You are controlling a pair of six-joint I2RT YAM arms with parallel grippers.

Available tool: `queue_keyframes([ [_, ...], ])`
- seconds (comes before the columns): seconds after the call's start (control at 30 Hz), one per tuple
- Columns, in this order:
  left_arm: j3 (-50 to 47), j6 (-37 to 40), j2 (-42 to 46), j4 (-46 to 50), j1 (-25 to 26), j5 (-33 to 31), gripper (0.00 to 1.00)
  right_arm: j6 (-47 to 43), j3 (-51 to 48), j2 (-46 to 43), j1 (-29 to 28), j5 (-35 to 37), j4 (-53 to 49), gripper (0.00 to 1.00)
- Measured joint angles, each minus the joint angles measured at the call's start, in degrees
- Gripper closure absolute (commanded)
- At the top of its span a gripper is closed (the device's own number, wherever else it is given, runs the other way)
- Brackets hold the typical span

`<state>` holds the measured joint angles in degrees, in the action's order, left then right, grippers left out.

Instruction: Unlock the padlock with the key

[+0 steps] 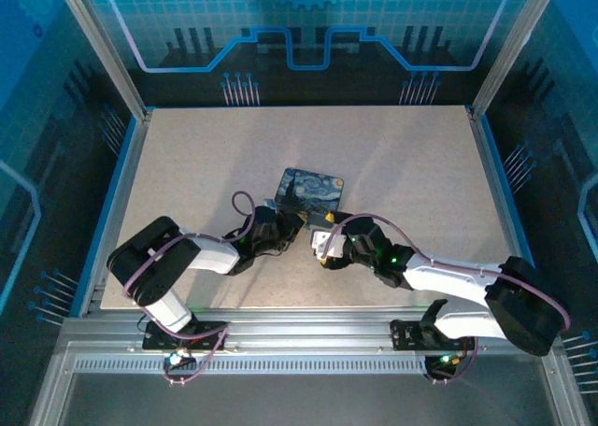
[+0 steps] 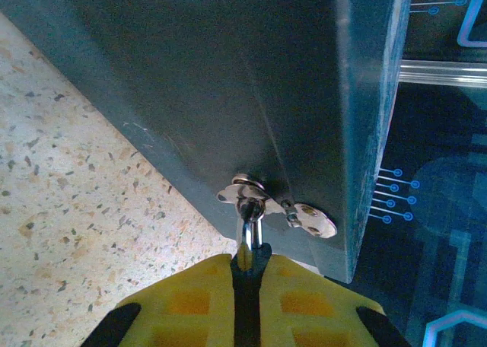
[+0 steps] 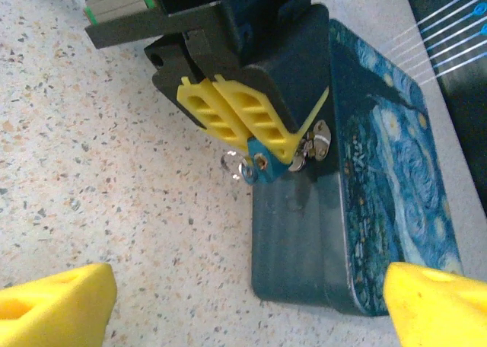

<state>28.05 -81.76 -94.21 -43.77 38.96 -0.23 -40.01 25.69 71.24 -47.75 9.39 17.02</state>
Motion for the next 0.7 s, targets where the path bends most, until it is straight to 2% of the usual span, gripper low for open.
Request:
queue_keyframes([
  [0.33, 0.42, -0.98, 0.00, 0.00, 0.00, 0.00, 1.00, -0.35, 0.39, 7.63, -0.63, -0.42, 5.18, 0.40],
  [0.7, 0.52, -2.27, 0.00, -0.02, 0.09, -0.02, 1.00, -1.40, 3.04, 13.92, -1.36, 1.20, 10.38, 0.58],
])
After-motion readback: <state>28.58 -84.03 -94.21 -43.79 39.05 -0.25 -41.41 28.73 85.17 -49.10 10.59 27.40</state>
